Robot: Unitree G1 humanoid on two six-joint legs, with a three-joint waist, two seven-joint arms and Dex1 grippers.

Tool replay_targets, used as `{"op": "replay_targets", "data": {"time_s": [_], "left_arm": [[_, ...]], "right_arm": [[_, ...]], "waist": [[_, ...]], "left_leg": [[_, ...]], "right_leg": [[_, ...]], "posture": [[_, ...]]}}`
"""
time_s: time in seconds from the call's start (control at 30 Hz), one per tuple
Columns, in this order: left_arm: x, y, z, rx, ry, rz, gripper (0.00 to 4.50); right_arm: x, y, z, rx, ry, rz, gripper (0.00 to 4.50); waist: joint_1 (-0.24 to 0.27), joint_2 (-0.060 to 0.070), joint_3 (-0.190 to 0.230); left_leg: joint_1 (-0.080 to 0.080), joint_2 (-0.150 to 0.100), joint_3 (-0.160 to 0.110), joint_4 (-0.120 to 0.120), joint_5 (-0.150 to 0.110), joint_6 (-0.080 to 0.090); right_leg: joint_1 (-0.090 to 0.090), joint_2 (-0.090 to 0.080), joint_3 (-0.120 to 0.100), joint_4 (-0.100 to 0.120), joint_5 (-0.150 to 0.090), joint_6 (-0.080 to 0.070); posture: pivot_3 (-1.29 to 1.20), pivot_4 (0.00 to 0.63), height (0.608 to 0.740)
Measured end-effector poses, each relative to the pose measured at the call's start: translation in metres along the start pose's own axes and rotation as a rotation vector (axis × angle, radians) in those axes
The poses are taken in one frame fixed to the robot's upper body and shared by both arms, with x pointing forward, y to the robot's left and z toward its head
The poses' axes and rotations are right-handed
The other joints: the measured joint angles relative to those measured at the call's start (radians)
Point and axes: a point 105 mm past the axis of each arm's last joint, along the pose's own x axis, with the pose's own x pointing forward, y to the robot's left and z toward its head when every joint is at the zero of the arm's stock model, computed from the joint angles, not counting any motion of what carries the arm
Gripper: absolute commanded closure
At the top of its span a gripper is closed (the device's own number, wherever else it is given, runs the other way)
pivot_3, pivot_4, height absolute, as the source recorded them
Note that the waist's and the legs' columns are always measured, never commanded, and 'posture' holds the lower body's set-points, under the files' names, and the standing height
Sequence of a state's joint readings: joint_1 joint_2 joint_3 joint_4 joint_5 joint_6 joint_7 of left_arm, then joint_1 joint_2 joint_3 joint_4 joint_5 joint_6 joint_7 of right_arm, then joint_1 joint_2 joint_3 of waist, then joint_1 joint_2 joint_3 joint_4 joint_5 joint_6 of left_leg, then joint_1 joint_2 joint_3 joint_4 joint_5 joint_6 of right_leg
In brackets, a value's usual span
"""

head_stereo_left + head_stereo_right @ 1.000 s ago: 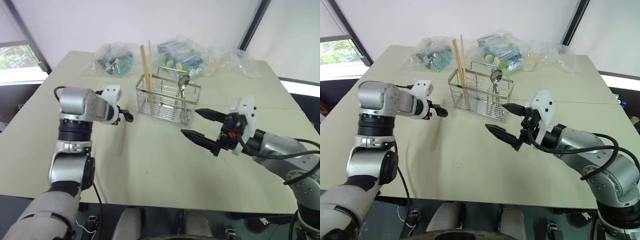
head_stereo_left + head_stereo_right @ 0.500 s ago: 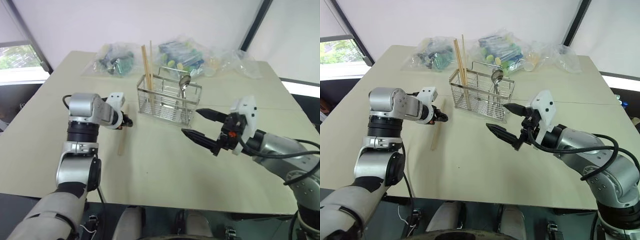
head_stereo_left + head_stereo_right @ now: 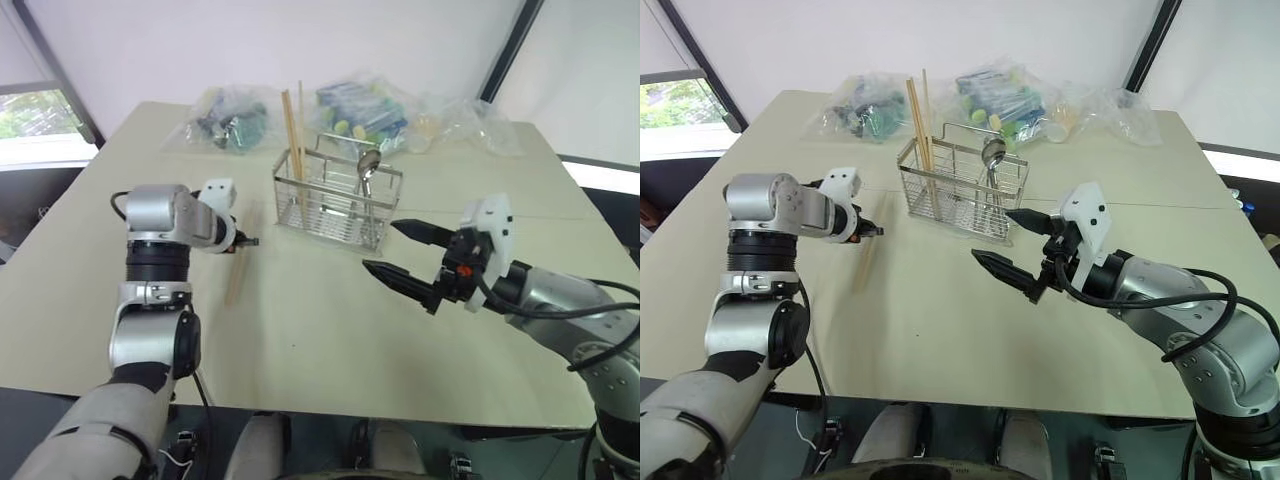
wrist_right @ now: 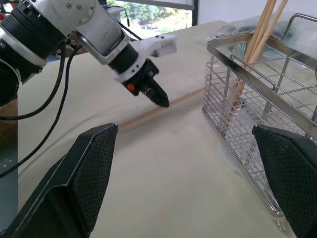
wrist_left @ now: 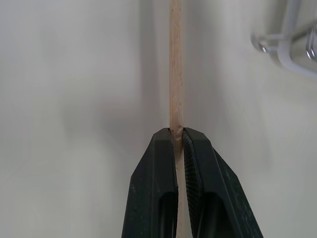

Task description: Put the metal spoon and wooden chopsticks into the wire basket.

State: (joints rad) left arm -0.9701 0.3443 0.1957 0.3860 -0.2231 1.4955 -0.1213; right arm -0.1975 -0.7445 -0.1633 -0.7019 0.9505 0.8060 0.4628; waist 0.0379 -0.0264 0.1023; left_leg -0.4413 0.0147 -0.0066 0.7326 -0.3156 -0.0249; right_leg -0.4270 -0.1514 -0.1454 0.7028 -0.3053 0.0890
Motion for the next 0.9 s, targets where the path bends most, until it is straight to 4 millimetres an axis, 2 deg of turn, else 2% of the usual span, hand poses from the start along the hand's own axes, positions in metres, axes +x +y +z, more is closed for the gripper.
{"op": "replay_targets", "data": {"time_s": [0.13,0.27,0.43,0.53,0.63,0.7,0.77,0.83,0.9], "left_arm": [[-0.006,0.024,0.013,-0.023,-0.081,0.076,4.49],[-0.019,0.053,0.038,-0.040,-0.257,0.164,4.49],[-0.051,0.089,0.071,0.008,-0.567,0.334,4.49],[-0.072,0.094,0.089,0.015,-0.732,0.367,4.49],[-0.094,0.091,0.108,-0.025,-0.871,0.339,4.49],[-0.115,0.081,0.129,-0.041,-0.997,0.294,4.49],[-0.137,0.064,0.151,-0.064,-1.113,0.223,4.49],[-0.170,0.039,0.177,-0.080,-1.270,0.116,4.49],[-0.194,0.016,0.192,-0.082,-1.383,0.019,4.49]], "right_arm": [[0.001,-0.001,0.002,-0.011,-0.003,0.002,0.00],[0.001,-0.006,0.004,-0.017,-0.009,-0.005,0.00],[0.001,-0.010,0.011,-0.037,-0.027,-0.018,0.00],[0.002,-0.011,0.015,-0.047,-0.036,-0.017,0.00],[0.003,-0.011,0.020,-0.063,-0.049,-0.012,0.00],[0.003,-0.011,0.023,-0.071,-0.058,-0.009,0.00],[0.002,-0.012,0.025,-0.077,-0.067,-0.008,0.00],[0.001,-0.015,0.026,-0.073,-0.073,-0.010,0.00],[-0.001,-0.019,0.025,-0.068,-0.073,-0.018,0.00]], "waist": [[0.000,0.000,0.000],[0.001,0.000,0.000],[0.001,0.000,0.000],[0.005,0.000,0.000],[0.005,-0.002,-0.001],[0.005,-0.003,0.000],[0.005,-0.004,0.000],[0.003,-0.004,-0.001],[0.001,-0.003,-0.001]], "left_leg": [[0.000,0.000,0.000,0.000,0.000,0.000],[0.000,0.000,0.000,0.000,0.000,0.000],[-0.001,0.000,0.000,0.000,0.001,-0.001],[-0.001,0.000,0.000,0.001,0.000,-0.001],[-0.001,0.000,0.000,0.002,0.000,-0.001],[-0.001,0.000,0.000,0.003,0.000,-0.001],[-0.002,0.000,0.000,0.003,0.000,0.000],[-0.001,0.000,0.001,0.003,0.000,0.000],[-0.001,0.000,0.001,0.002,0.000,0.001]], "right_leg": [[0.000,0.000,0.000,0.000,0.000,0.000],[0.000,-0.001,0.000,0.000,0.000,0.000],[0.000,-0.002,0.000,0.000,0.000,0.000],[0.000,-0.002,0.000,-0.001,0.000,0.000],[0.000,-0.002,0.000,-0.001,0.001,-0.001],[0.000,-0.002,0.000,-0.001,0.001,-0.001],[0.000,-0.002,-0.001,-0.001,0.001,-0.001],[0.000,-0.002,-0.001,-0.001,0.002,0.001],[0.000,-0.001,-0.001,0.000,0.002,0.001]], "posture": [[0.00,0.150,0.628],[0.00,0.150,0.628],[0.00,0.150,0.628],[0.00,0.150,0.628],[0.00,0.150,0.628],[0.00,0.150,0.628],[0.00,0.150,0.628],[0.00,0.150,0.628],[0.00,0.150,0.628]]}}
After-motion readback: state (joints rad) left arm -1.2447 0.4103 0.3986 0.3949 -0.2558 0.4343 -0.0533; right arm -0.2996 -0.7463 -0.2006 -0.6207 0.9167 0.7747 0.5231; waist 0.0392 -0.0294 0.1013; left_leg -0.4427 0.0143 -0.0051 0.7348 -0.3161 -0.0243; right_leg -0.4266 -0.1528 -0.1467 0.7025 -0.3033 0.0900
